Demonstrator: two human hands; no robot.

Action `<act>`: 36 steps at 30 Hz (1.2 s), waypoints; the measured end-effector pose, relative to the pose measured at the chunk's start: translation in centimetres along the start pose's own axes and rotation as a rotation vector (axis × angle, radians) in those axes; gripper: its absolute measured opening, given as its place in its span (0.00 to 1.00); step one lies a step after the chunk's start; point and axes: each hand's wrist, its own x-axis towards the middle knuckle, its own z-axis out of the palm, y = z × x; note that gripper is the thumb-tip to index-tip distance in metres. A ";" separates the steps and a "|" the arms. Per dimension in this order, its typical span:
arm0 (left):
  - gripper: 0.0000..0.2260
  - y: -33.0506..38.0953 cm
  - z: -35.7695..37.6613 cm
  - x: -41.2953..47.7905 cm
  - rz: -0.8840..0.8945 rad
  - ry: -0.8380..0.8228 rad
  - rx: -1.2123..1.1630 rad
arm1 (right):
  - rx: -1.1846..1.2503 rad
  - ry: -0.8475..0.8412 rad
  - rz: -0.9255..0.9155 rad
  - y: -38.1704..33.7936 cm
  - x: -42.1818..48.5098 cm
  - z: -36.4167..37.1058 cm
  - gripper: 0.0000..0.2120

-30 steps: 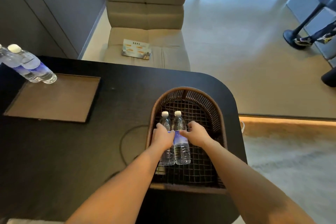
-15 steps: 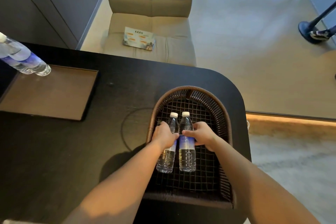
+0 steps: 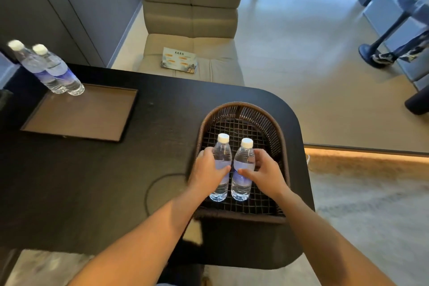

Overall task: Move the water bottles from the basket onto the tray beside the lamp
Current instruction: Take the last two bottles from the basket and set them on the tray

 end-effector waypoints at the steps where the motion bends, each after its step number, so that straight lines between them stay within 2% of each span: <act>1: 0.22 0.2 -0.5 -1.2 0.035 0.024 -0.033 | -0.018 0.027 -0.036 -0.4 -1.0 0.3 0.26; 4: 0.23 1.1 -2.4 -4.1 0.131 0.096 -0.147 | -0.051 0.104 -0.146 -2.6 -3.7 0.8 0.27; 9: 0.26 2.4 -7.2 -7.7 0.240 0.200 -0.199 | -0.019 0.164 -0.313 -7.8 -6.5 1.6 0.30; 13: 0.28 2.1 -11.7 -8.8 0.206 0.273 -0.247 | -0.016 0.139 -0.332 -12.1 -7.1 3.2 0.32; 19: 0.27 -2.0 -17.9 -8.7 0.152 0.397 -0.233 | -0.026 0.108 -0.384 -16.3 -5.7 8.2 0.29; 25: 0.28 -9.1 -25.5 -6.5 0.031 0.424 -0.197 | -0.046 0.021 -0.353 -20.1 -1.7 17.2 0.27; 29: 0.28 -14.8 -30.8 -3.3 -0.022 0.453 -0.102 | -0.033 -0.041 -0.259 -23.1 2.1 24.8 0.28; 36: 0.29 -23.0 -40.9 4.9 -0.141 0.434 -0.105 | -0.046 -0.026 -0.235 -28.7 10.1 37.4 0.27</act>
